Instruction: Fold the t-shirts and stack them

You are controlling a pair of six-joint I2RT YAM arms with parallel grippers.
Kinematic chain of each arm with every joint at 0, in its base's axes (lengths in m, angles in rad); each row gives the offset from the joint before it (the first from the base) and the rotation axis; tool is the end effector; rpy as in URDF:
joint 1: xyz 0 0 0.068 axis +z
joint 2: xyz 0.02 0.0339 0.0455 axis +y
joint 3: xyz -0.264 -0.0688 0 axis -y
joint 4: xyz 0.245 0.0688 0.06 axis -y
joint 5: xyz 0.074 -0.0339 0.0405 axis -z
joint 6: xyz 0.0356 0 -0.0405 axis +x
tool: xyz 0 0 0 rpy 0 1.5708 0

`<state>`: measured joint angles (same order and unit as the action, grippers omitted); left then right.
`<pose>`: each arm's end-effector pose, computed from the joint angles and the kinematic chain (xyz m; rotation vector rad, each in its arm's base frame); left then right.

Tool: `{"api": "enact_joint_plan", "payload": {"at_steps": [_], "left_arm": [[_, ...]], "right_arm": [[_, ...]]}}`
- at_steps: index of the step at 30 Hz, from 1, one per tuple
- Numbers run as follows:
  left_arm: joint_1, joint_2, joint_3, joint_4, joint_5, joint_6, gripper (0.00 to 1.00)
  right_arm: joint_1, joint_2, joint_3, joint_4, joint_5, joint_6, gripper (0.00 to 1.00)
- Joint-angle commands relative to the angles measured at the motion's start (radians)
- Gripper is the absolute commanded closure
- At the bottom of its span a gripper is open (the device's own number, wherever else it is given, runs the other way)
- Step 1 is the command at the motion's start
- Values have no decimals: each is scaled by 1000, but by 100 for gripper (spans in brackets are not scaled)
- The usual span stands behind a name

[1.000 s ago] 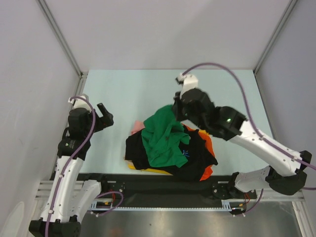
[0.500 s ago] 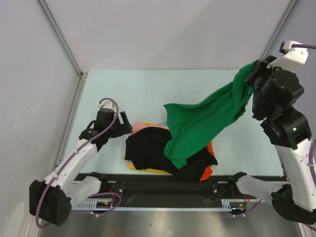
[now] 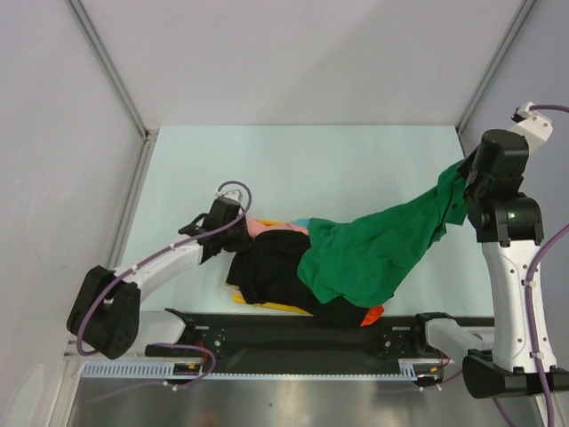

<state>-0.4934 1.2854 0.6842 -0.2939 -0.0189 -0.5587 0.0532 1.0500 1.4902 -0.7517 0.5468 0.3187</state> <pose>0.2207 -0.1179 0.1922 -0.0905 2.5139 -0.4232 0.1848 -0.0087 0.4692 0.6047 1.7412 -0.2544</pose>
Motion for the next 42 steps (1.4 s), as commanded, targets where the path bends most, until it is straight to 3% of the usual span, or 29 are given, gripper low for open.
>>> {"api": "enact_joint_plan", "payload": {"at_steps": [1,4,7,11,13,14,23,29,36,42], "left_arm": [[-14,69,23,49,35,-21,100],[18,87,83,-40,-47,-46,100],[151,75,97,-63,-50,-81,100],[401,78,87,-41,-4,-107,100],[482,98,92,-28,11,-127,100],[574,123,97,-13,45,-141,100],[942,252,94,79,207,-355,100],[1061,235,88,102,197,-484,99],[1116,203,92,133,154,-645,100],[1168,158,-75,346,178,-991,100]], "right_arm": [[-18,-7,5,11,-128,75,100],[-18,7,-7,15,-183,98,100],[-18,2,-30,25,-214,117,100],[-18,7,-47,29,-235,138,100],[-18,19,-44,20,-199,148,100],[-18,21,-39,14,-167,158,100],[-88,73,-7,-24,-123,203,100],[-271,77,-53,-3,-252,240,100],[-294,84,-148,37,-266,253,100],[-262,134,-212,89,-455,286,100]]}}
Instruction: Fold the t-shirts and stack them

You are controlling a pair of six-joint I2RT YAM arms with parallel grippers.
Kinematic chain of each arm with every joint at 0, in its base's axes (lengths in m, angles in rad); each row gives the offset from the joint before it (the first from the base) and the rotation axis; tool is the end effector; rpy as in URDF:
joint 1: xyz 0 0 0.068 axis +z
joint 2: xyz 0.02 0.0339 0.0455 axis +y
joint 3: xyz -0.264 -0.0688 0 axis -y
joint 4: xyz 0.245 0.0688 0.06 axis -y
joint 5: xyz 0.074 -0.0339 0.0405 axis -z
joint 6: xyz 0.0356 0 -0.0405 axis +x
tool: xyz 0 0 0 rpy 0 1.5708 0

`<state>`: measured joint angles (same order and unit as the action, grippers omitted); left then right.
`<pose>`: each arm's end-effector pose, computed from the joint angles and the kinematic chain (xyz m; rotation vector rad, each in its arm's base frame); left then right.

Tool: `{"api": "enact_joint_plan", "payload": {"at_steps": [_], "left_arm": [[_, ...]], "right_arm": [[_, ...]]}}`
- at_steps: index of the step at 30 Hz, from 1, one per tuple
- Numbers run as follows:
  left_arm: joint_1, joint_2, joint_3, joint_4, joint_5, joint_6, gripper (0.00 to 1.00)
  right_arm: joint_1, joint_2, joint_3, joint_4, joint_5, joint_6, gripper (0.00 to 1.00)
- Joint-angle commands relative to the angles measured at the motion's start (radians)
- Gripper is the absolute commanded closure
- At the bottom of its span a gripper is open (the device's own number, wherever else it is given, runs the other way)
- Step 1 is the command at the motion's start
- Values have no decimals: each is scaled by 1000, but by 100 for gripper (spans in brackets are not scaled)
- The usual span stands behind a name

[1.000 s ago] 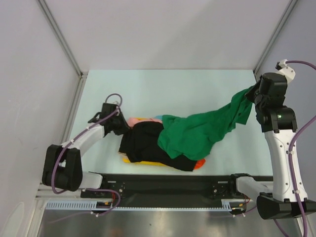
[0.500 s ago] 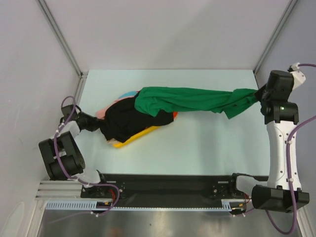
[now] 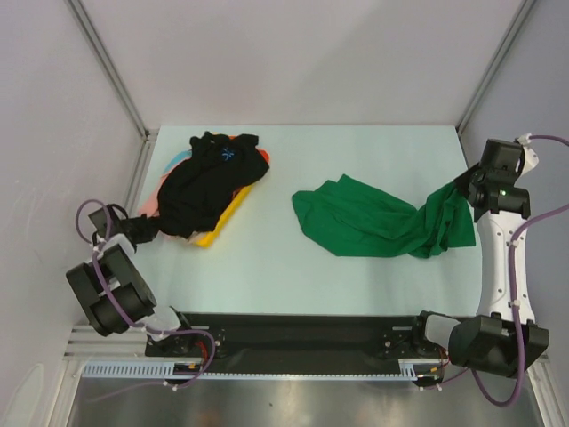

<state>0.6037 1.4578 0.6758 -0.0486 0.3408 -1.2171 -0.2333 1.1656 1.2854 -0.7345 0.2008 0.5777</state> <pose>0.2363 0.1485 0.1663 -1.8335 1.6311 -0.6885 0.2328 -0.0626 0.3822 0.9594 1.9480 -0.0227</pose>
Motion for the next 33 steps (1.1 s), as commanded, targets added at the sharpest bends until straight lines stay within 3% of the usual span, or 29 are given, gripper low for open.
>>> {"api": "enact_joint_plan", "payload": {"at_steps": [1,6,10,15,19,21,24,25,27,28,29,30,31,33], "left_arm": [[71,-11,-70,116,-187,-353,100],[70,27,-84,251,-221,-468,100],[70,47,-12,268,-316,-412,100],[61,82,-41,444,-414,-481,98],[44,127,83,414,-422,-382,82],[45,188,120,385,-302,-360,69],[51,225,117,414,-182,-367,61],[51,222,104,414,-124,-363,50],[51,207,110,357,-79,-317,43],[51,197,114,295,-51,-297,27],[51,185,111,264,-46,-279,25],[51,152,102,239,-43,-247,9],[50,132,82,208,-49,-234,0],[50,63,65,175,-45,-191,0]], "right_arm": [[34,31,-9,67,-109,22,100],[95,16,-73,96,-106,7,100],[155,0,-147,125,-106,-6,100],[207,-27,-198,132,-132,-3,100],[311,-73,-253,179,-92,2,100],[357,-77,-259,191,-61,10,100],[370,-61,-253,190,-52,11,100],[370,-47,-248,188,-54,13,100],[376,-41,-238,188,-57,13,100],[379,-40,-238,193,-57,13,100],[381,-37,-236,195,-57,13,100],[384,-37,-233,199,-57,13,100],[385,-35,-232,199,-54,13,100],[388,-35,-230,201,-52,13,100]]}}
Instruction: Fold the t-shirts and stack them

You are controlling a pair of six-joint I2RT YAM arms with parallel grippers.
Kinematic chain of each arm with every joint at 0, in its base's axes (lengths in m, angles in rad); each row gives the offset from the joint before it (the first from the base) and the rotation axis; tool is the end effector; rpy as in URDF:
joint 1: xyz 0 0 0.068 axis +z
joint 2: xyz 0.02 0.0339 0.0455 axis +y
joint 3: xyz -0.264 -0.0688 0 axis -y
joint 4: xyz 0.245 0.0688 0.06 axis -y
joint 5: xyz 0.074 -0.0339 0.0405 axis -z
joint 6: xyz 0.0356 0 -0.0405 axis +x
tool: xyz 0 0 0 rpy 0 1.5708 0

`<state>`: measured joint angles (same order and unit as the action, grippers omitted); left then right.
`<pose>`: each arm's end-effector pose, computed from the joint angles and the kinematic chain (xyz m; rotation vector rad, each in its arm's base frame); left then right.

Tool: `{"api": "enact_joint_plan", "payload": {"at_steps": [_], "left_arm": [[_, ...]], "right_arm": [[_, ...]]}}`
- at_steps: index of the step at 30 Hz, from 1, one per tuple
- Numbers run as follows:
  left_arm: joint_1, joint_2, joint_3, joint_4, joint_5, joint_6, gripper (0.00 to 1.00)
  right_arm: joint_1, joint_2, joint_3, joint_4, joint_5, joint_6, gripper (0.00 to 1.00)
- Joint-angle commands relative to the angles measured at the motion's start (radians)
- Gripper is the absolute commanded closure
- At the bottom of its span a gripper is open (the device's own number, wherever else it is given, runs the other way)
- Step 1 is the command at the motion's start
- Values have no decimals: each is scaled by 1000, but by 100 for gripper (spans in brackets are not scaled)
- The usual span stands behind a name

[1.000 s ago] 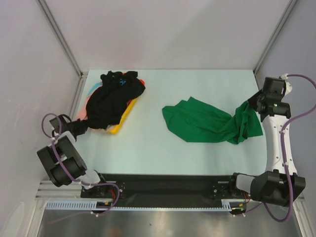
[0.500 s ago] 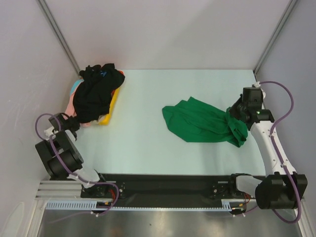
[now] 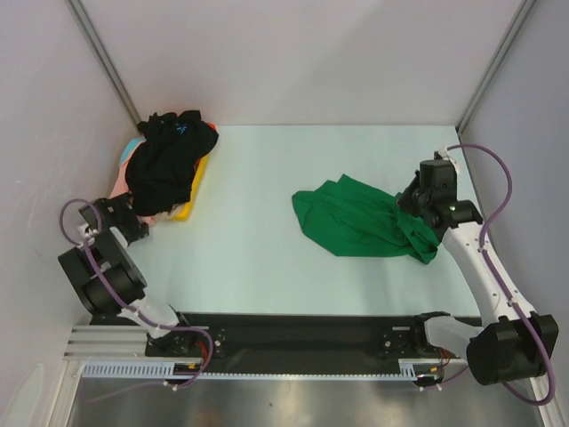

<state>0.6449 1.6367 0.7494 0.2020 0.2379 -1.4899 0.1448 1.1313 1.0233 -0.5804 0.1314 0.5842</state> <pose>0.2629 0.1873 0.1561 -1.9779 1.2400 -0.7072 0.2403 0.0303 0.3162 0.5617 2.1926 0.2418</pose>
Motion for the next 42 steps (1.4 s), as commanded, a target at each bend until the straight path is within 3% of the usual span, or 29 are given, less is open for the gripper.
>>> {"api": "enact_joint_plan", "payload": {"at_steps": [1,5,9,12,15,20,21,24,25,27,29,30,31,32,33,34,35,37,42], "left_arm": [[9,-138,-13,-129,58,101,0],[19,-308,-35,-266,55,213,0],[84,-500,-68,-444,60,448,0],[101,-704,-153,-496,43,539,0],[98,-897,-235,-492,116,612,0],[76,-1095,-208,-521,86,687,0],[73,-1104,-190,-527,86,706,0],[45,-1124,-136,-547,104,766,1],[42,-1124,-118,-549,115,783,1],[30,-1109,-90,-561,135,830,1],[16,-1076,-70,-581,165,876,2],[-3,-1066,-61,-592,172,890,2],[-13,-1058,-50,-598,179,902,2],[-27,-1054,-48,-601,179,919,2],[-59,-1055,-50,-602,172,925,2],[-79,-1058,-53,-604,164,933,2],[-106,-1060,-54,-604,128,945,1],[-206,-1055,-61,-610,85,954,2],[-498,-1002,-85,-595,-87,944,2]], "right_arm": [[12,-1,34,47,14,6,100],[44,2,61,36,36,8,100],[113,33,135,7,56,14,100],[209,96,228,5,56,14,100],[326,178,384,13,-13,-15,100],[510,444,918,-107,-78,-122,100],[531,478,1130,-163,-96,-157,100],[535,564,1421,-251,-162,-165,100],[501,561,1448,-260,-180,-170,100],[437,481,1345,-266,-147,-156,100],[239,318,1153,-190,-170,-89,100],[145,261,1012,-146,-241,-63,100],[66,196,768,-100,-274,-38,100],[-73,146,638,-25,-306,-9,92],[-121,69,538,-3,-335,-4,41],[-137,47,371,10,-328,-9,23],[-201,39,318,-8,-299,-29,3],[-238,61,209,-48,-193,-41,0],[-317,45,72,-61,-199,-38,0]]}}
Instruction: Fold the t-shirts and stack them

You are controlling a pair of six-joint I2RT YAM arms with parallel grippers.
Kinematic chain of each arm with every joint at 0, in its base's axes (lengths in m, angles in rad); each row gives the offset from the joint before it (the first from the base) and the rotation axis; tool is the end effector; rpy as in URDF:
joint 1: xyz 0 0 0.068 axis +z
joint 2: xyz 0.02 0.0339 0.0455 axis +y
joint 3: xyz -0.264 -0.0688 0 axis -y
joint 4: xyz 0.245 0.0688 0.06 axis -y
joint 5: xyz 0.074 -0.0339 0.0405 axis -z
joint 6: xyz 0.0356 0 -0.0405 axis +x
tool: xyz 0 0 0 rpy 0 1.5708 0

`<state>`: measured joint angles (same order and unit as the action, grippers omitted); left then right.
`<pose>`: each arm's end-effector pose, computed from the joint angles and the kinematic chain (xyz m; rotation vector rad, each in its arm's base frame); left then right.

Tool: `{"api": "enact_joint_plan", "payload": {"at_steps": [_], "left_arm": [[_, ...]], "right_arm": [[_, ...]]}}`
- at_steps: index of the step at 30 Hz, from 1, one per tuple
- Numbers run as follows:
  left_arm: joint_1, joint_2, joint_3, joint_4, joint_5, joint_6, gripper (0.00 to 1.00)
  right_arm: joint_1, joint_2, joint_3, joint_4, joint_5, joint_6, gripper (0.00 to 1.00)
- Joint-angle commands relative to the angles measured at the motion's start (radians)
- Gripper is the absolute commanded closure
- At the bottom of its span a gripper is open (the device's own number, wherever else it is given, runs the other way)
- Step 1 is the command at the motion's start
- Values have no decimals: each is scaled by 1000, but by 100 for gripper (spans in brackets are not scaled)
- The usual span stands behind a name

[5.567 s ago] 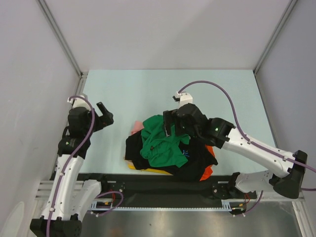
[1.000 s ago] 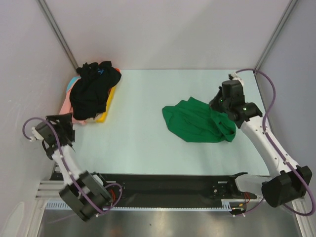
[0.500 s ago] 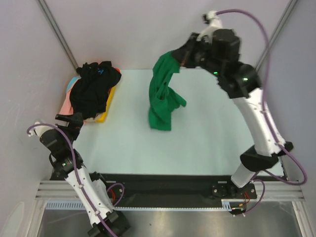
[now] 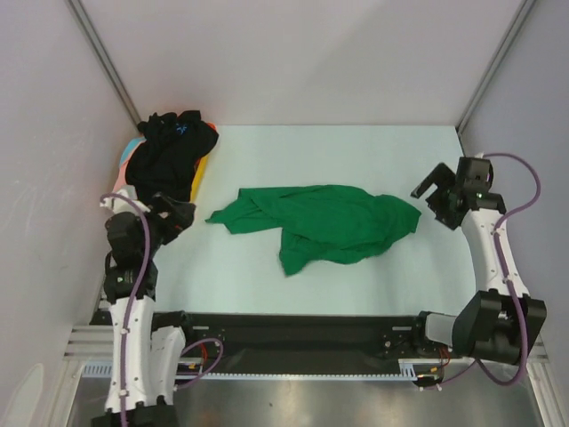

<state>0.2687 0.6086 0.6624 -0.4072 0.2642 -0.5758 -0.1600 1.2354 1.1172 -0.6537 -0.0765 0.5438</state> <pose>0.1437 0.0299 0.3000 -0.6280 1.8339 -0.4592 0.2590 -0.0390 0.3171 0.7765 2.2253 0.2783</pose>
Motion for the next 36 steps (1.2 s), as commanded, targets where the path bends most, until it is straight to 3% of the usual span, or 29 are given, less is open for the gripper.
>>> {"api": "enact_joint_plan", "payload": {"at_steps": [1,3,5,6,9,10,13,17,21,31,34,35,36], "left_arm": [[-150,58,6,8,-120,27,2],[-239,94,37,-19,-175,31,2],[-261,128,48,-39,-180,42,2],[-294,134,55,-59,-177,44,3],[-307,134,86,-116,-191,82,3],[-307,137,100,-134,-195,120,3],[-309,146,138,-192,-220,183,2],[-309,135,117,-188,-223,192,2],[-309,114,103,-160,-218,195,2],[-309,122,101,-154,-184,206,2],[-309,123,101,-154,-181,209,2],[-309,125,103,-154,-183,208,1],[-309,123,103,-156,-183,211,1]], "right_arm": [[-1,-112,-39,35,9,4,0],[84,-157,-66,43,24,14,0],[196,-195,-68,29,55,34,1],[343,-203,-79,31,105,68,1],[564,-198,-140,75,171,151,2],[690,-185,-160,133,178,209,2],[937,-85,-209,286,184,264,4],[1103,135,-143,352,239,254,4],[1168,391,-8,286,290,232,7],[1206,665,188,178,320,176,15],[1235,739,272,85,375,166,22],[1241,752,282,71,382,166,33],[1251,763,285,49,388,173,35]]}}
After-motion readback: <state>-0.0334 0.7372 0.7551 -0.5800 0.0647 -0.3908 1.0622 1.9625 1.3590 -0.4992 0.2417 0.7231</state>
